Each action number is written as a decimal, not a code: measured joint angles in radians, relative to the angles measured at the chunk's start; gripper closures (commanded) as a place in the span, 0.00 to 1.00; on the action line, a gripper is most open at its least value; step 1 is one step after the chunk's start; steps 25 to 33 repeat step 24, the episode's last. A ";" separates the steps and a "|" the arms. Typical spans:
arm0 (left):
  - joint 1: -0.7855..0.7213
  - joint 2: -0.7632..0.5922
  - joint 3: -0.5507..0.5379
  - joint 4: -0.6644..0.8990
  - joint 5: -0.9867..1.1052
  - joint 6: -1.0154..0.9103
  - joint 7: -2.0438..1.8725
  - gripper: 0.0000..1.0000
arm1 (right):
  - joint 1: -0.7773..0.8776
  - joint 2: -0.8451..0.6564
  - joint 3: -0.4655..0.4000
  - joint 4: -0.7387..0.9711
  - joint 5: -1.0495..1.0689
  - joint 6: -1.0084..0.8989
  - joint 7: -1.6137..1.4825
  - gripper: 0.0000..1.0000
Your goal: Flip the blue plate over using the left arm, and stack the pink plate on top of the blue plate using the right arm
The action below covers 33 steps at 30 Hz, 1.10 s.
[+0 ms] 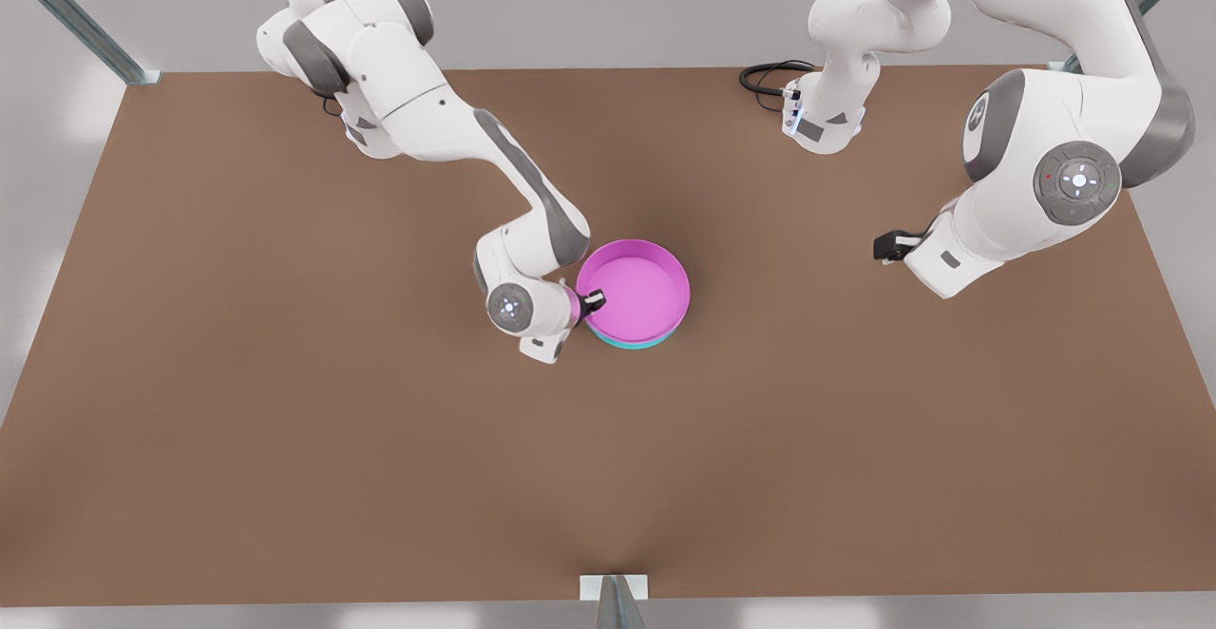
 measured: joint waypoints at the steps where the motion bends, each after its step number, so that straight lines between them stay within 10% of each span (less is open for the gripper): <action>1: 0.000 0.000 0.000 0.000 0.000 0.000 0.000 0.00 | 0.000 -0.001 0.000 -0.003 -0.002 -0.001 0.000 0.79; 3: 0.000 0.002 0.000 0.000 0.001 0.000 0.000 0.00 | 0.000 0.002 0.000 -0.005 -0.004 -0.002 0.000 0.72; 6: 0.000 0.002 0.000 0.000 0.001 0.000 0.000 0.00 | 0.000 0.005 0.000 -0.005 -0.015 -0.001 0.005 0.00; 17: 0.001 0.001 -0.003 0.002 0.006 -0.001 -0.002 0.00 | -0.023 -0.138 -0.013 -0.038 -0.075 -0.137 0.003 0.00; 23: 0.000 -0.003 -0.006 0.014 0.006 -0.010 -0.002 0.00 | -0.476 -0.451 -0.038 0.001 -0.569 -0.361 0.102 0.00; 33: 0.000 -0.003 -0.006 0.015 0.006 -0.010 -0.002 0.00 | -0.490 -0.446 -0.038 0.005 -0.569 -0.366 0.101 0.00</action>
